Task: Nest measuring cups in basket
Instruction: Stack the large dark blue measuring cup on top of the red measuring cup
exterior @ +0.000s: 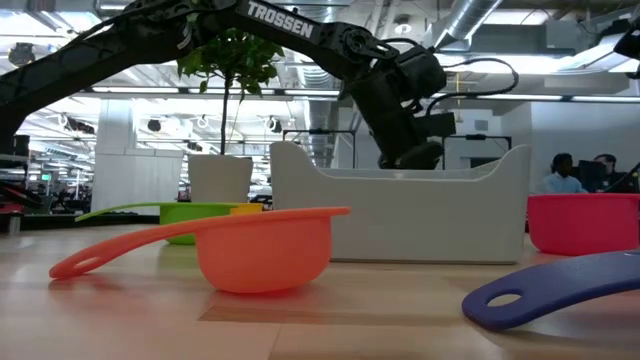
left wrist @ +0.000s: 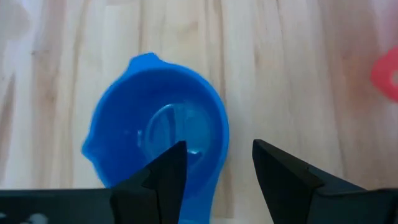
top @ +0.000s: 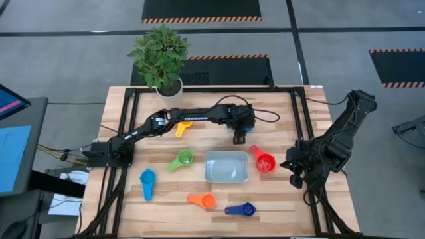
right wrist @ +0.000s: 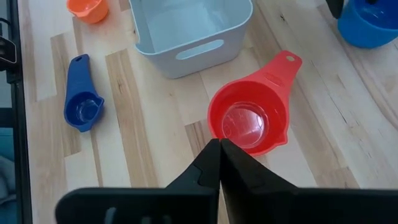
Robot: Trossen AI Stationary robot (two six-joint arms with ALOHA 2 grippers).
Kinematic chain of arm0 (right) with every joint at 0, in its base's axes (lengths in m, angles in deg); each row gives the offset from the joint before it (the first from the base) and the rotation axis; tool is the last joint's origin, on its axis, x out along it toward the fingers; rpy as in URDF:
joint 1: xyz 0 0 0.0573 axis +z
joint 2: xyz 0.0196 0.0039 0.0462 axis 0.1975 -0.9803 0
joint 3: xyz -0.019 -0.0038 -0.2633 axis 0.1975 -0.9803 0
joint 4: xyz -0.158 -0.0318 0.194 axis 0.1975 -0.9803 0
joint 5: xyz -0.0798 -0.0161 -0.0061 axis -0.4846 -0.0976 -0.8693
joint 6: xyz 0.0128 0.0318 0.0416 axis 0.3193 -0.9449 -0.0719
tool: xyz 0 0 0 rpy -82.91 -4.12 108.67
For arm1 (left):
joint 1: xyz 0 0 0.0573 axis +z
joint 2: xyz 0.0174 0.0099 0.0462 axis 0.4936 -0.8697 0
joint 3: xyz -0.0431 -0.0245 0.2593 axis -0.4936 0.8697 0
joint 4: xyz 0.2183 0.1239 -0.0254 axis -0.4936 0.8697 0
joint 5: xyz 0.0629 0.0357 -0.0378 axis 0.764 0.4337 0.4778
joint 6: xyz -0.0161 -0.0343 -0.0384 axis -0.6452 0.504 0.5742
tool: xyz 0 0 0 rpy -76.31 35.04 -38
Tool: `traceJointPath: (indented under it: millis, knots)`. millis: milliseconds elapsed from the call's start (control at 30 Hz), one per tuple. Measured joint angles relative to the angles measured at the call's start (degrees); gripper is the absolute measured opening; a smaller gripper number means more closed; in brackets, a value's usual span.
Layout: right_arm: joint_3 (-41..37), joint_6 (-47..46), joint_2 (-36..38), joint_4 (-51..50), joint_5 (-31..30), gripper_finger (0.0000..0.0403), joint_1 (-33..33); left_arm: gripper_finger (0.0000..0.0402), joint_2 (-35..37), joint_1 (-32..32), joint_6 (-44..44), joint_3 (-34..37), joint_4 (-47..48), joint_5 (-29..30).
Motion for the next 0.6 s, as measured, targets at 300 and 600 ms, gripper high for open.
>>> traceJointPath:
  millis: [300,600]
  knots:
    - [0.0,-0.03,0.0,0.07,-0.02,0.0023,0.0,0.0173,0.09,0.23,0.48,0.0,-0.09,0.07]
    - [0.0,-0.03,0.0,0.64,-0.04,0.003,0.0,0.0173,0.09,0.27,0.07,0.0,-0.13,0.13]
